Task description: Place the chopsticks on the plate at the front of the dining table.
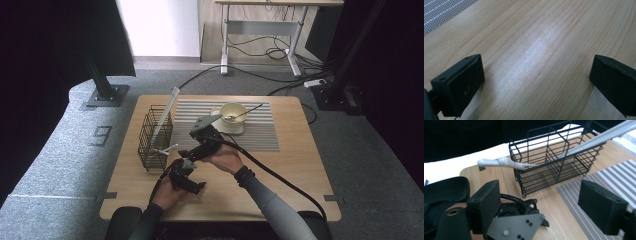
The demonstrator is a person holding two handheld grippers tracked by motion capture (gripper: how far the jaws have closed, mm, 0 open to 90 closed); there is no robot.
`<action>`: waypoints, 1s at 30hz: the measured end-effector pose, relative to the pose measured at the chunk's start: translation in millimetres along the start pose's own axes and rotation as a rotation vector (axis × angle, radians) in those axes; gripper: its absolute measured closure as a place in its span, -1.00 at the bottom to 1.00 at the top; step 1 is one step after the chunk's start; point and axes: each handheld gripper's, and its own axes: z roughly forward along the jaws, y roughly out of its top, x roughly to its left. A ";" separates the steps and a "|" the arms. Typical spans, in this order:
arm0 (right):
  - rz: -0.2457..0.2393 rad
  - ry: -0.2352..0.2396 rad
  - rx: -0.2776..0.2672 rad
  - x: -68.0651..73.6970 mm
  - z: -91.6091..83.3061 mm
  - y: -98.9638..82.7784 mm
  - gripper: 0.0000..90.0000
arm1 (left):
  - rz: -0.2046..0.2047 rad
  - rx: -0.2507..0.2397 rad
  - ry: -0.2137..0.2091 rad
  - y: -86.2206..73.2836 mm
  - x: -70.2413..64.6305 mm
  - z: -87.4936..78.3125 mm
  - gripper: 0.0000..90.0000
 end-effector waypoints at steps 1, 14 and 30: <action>-0.003 0.007 0.004 1.1 1.7 1.5 -0.52 | -0.002 0.001 0.000 0.0 -0.2 0.0 -1.00; -0.066 0.032 0.021 14.3 22.1 14.8 0.26 | -0.007 -0.001 0.002 0.0 -0.4 0.1 -1.00; -0.092 0.016 -0.010 18.0 29.7 16.4 0.83 | 0.001 0.003 0.001 0.1 0.1 -0.2 -1.00</action>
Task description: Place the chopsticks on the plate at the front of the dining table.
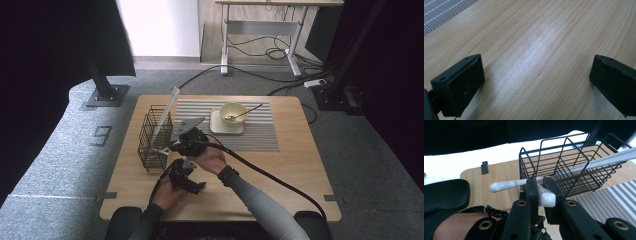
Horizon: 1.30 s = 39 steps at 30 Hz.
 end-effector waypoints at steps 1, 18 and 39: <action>0.000 -0.002 0.001 -0.4 -1.4 0.6 0.83 | -0.002 -0.001 0.000 0.0 -0.1 0.1 -1.00; 0.021 0.040 0.006 -12.1 -23.6 6.3 0.83 | -0.003 -0.007 0.000 -0.2 -0.3 0.5 -1.00; 0.045 0.042 -0.027 -25.3 -65.6 13.4 0.84 | -0.005 -0.008 0.000 -0.3 -0.5 0.6 -1.00</action>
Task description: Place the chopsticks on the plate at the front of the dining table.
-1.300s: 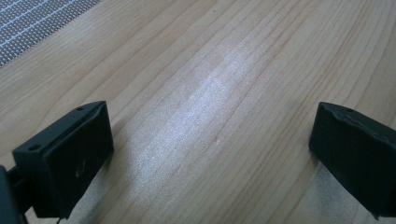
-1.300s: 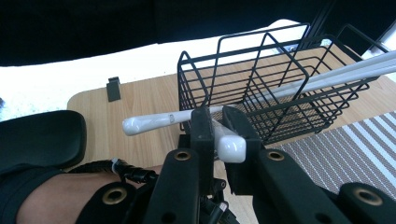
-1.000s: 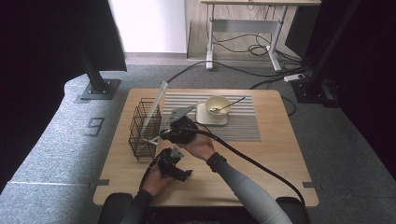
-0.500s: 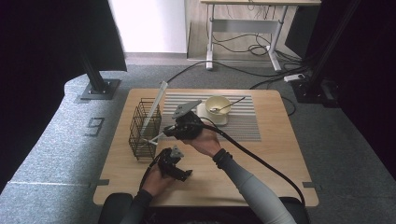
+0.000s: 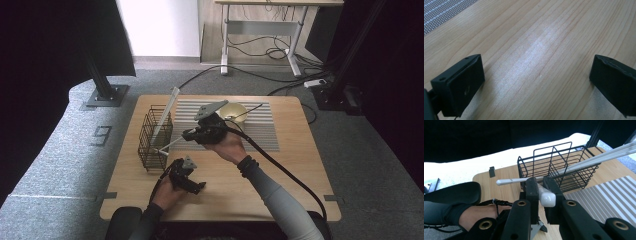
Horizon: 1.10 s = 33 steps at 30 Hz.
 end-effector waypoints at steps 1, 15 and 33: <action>0.005 0.001 -0.004 -0.4 -2.7 0.5 0.84 | -0.002 0.000 0.000 0.0 -0.1 0.0 -1.00; 0.007 -0.046 -0.036 -4.7 -37.0 7.8 0.84 | 0.002 0.001 0.001 0.1 0.1 0.0 -1.00; 0.036 -0.131 -0.057 -18.8 -85.2 -12.5 0.84 | 0.001 -0.003 -0.006 0.4 0.9 0.1 -1.00</action>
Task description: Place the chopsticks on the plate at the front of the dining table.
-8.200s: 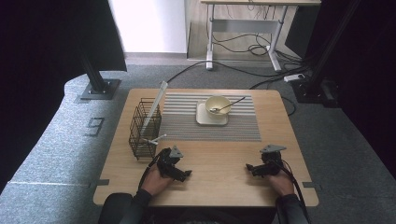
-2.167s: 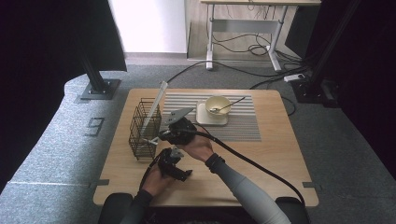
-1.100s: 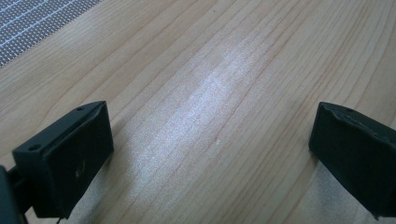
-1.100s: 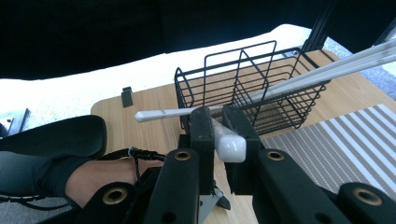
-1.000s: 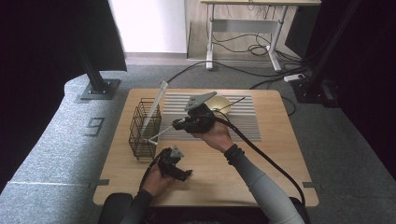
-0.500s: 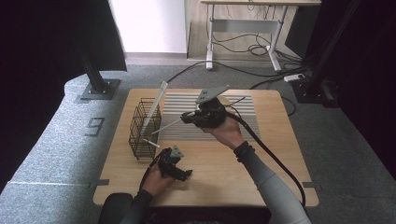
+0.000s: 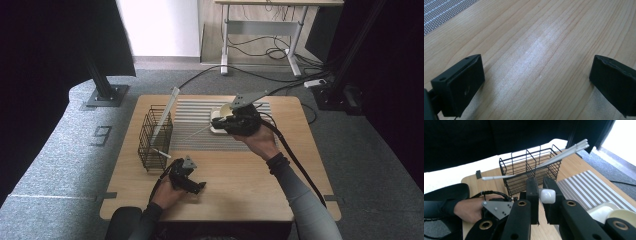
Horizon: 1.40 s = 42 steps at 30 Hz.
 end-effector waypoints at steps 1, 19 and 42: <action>0.000 -0.002 0.000 -1.0 -1.7 -1.9 0.84 | -0.004 -0.002 -0.004 0.1 0.5 -0.1 -1.00; 0.023 -0.029 0.024 -8.7 -18.6 -42.5 0.84 | 0.022 -0.068 -0.012 14.3 3.6 -17.4 -0.98; 0.037 0.033 0.064 7.0 -18.3 -76.3 0.84 | 0.131 -0.193 0.022 39.0 -1.5 -27.7 0.06</action>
